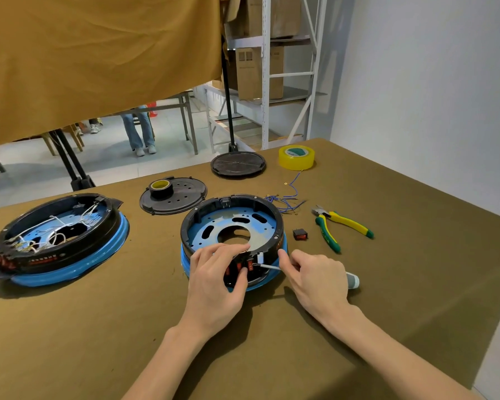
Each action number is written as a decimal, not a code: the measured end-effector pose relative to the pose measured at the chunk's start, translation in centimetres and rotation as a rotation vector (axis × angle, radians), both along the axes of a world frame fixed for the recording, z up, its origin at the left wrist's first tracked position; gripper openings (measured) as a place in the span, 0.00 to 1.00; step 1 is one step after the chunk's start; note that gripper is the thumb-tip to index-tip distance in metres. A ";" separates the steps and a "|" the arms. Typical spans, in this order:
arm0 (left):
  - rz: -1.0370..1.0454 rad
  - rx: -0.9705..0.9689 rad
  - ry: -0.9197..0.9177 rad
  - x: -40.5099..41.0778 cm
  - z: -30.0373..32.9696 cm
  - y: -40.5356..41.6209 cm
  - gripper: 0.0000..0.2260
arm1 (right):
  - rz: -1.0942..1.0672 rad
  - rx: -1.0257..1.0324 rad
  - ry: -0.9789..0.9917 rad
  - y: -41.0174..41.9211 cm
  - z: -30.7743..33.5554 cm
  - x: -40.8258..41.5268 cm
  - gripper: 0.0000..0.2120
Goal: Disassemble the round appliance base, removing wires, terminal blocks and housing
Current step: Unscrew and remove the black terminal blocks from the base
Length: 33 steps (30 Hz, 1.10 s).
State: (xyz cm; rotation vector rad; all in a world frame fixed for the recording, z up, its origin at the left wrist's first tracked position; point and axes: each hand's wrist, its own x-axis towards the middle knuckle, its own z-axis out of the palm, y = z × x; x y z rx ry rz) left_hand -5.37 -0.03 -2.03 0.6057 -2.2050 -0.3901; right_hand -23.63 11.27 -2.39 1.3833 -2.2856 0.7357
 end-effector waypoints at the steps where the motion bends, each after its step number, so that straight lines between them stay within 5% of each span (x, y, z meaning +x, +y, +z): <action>1: 0.002 -0.006 0.001 -0.1 0.0 0.0 0.18 | -0.003 -0.017 0.007 0.0 0.0 0.0 0.24; 18: 0.033 0.004 0.024 -0.4 0.1 -0.3 0.16 | 0.000 -0.070 0.027 -0.2 0.1 0.2 0.24; 33: 0.014 -0.011 -0.039 -0.5 0.2 -0.2 0.15 | 0.014 0.253 0.307 -0.7 5.2 0.6 0.26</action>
